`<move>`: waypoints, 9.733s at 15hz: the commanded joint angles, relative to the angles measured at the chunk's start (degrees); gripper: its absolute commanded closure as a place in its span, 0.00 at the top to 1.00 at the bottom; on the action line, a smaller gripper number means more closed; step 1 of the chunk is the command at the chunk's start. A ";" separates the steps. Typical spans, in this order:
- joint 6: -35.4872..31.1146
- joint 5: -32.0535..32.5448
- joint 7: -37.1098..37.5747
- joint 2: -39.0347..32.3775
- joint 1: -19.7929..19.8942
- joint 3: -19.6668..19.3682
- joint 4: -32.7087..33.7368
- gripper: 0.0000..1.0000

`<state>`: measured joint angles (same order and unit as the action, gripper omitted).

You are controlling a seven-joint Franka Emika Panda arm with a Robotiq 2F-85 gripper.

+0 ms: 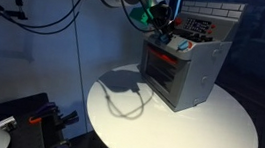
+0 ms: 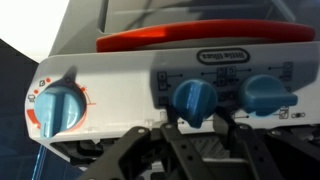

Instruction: Turn the knob on the stove

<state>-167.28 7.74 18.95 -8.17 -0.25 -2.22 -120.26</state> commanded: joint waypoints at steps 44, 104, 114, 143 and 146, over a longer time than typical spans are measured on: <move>0.28 -2.43 22.51 4.35 -1.01 -1.93 -3.68 0.46; -11.68 -21.48 29.94 7.66 -1.40 0.34 -10.65 0.40; -6.35 -19.75 25.10 13.52 -1.76 -0.58 -13.04 1.00; 55.22 -10.19 -0.02 28.93 3.90 1.22 -8.47 1.00; 59.94 -9.72 -1.39 29.95 3.97 1.39 -8.03 1.00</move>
<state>-112.15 -2.92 19.50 20.68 3.20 -1.28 -129.73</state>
